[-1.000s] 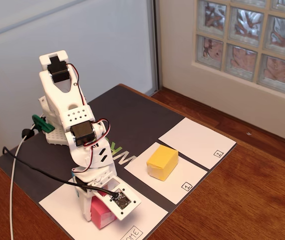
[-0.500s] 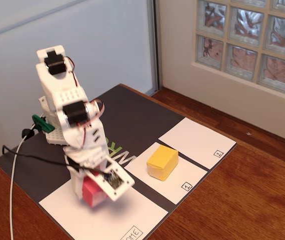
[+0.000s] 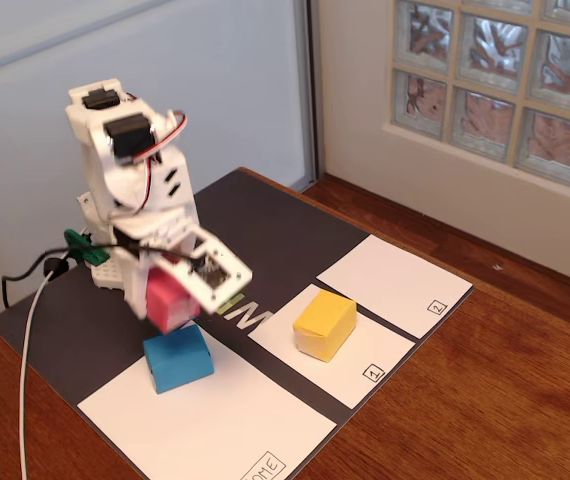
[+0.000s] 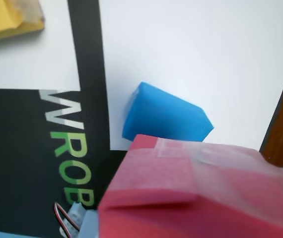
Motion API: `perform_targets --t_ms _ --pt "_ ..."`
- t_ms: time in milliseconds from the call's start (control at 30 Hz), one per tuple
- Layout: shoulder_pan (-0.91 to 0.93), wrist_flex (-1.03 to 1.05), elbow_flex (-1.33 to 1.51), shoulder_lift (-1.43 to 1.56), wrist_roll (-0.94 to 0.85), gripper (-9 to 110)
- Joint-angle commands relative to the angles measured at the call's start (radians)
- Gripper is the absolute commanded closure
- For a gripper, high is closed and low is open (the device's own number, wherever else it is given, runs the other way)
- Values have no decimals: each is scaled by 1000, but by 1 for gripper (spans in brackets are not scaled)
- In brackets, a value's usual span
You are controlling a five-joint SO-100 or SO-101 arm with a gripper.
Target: Move box red to zone 2
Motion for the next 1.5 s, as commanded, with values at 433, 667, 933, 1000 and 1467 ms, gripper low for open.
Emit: perform_targets --t_ms 433,667,933,1000,1467 --pt "-425 201 -34 173 204 102" --pt "-474 201 -34 204 187 102" --pt "-512 235 -32 149 259 102" --pt "-522 232 -32 117 272 102" --pt "-730 58 -55 -6 448 102"
